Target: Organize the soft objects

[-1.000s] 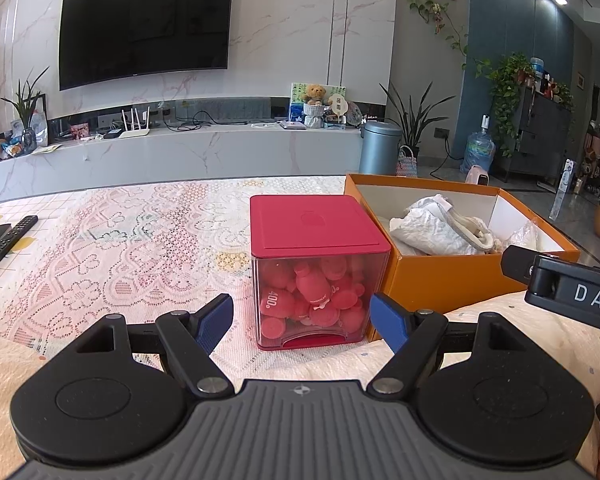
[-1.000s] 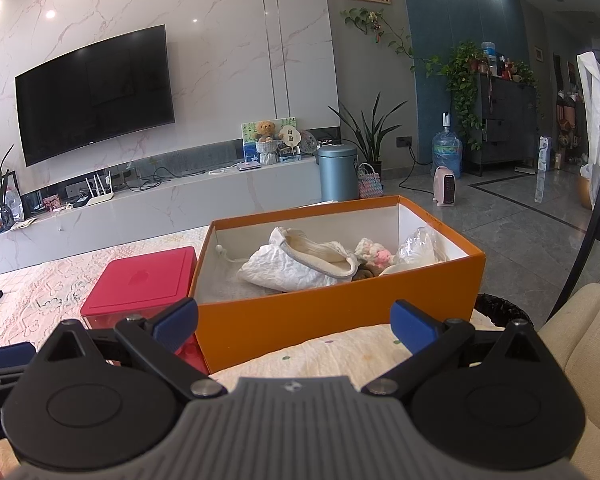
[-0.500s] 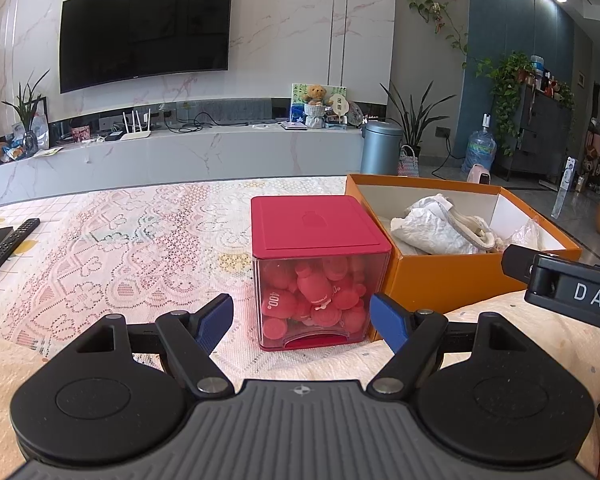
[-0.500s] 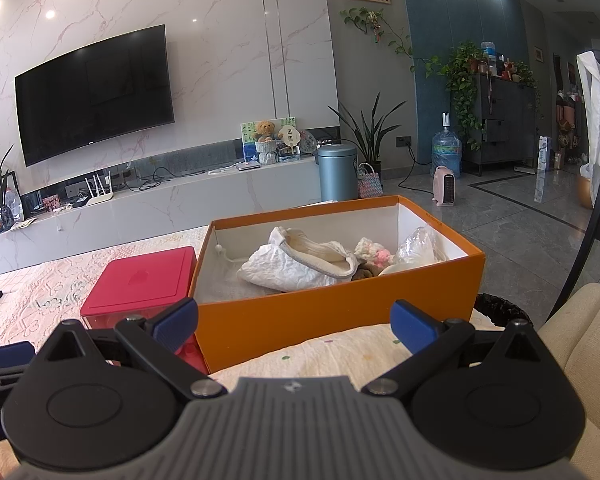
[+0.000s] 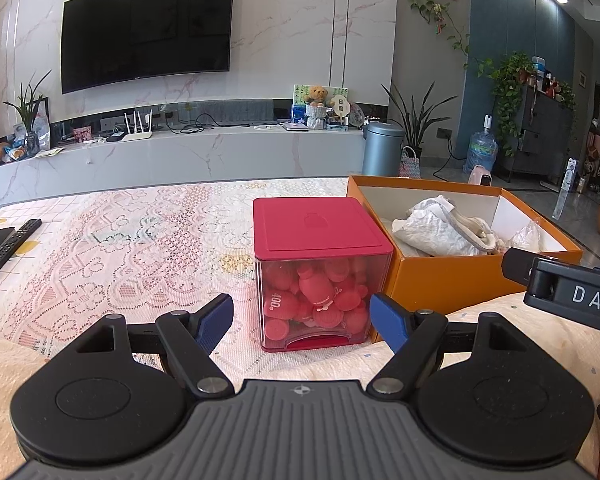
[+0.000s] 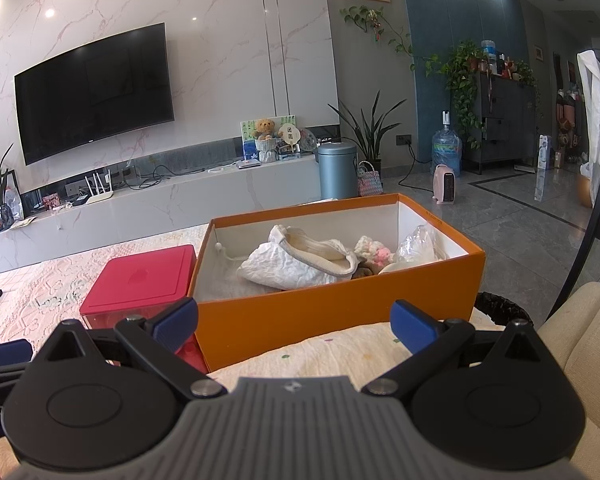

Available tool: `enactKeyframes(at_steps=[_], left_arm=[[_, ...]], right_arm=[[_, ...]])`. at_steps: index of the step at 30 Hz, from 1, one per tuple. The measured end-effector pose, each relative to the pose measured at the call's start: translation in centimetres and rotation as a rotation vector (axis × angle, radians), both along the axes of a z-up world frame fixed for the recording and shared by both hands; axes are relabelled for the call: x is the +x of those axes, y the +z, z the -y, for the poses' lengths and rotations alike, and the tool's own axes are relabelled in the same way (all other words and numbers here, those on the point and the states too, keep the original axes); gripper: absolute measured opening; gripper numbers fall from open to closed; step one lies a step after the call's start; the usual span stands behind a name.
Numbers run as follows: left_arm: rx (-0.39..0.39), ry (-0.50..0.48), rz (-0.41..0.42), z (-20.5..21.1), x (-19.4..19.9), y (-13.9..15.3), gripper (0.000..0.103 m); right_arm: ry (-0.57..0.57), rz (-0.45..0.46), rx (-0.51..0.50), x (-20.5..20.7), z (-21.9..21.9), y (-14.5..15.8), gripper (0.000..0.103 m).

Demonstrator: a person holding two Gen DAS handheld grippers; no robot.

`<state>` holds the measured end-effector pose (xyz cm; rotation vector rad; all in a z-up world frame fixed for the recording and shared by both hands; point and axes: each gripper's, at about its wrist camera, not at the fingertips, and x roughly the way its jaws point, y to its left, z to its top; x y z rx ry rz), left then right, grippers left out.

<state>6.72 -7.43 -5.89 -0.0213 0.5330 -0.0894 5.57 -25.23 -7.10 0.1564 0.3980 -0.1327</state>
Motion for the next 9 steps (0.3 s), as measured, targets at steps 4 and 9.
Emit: enactKeyframes(at_steps=[4,9], left_arm=[[-0.003,-0.002,0.001,0.00,-0.02,0.05,0.091],[-0.009,-0.005,0.006,-0.09,-0.10,0.18,0.091]], right_arm=[[0.000,-0.001,0.000,-0.03,-0.02,-0.05,0.100],[0.000,-0.002,-0.001,-0.03,-0.03,-0.03,0.100]])
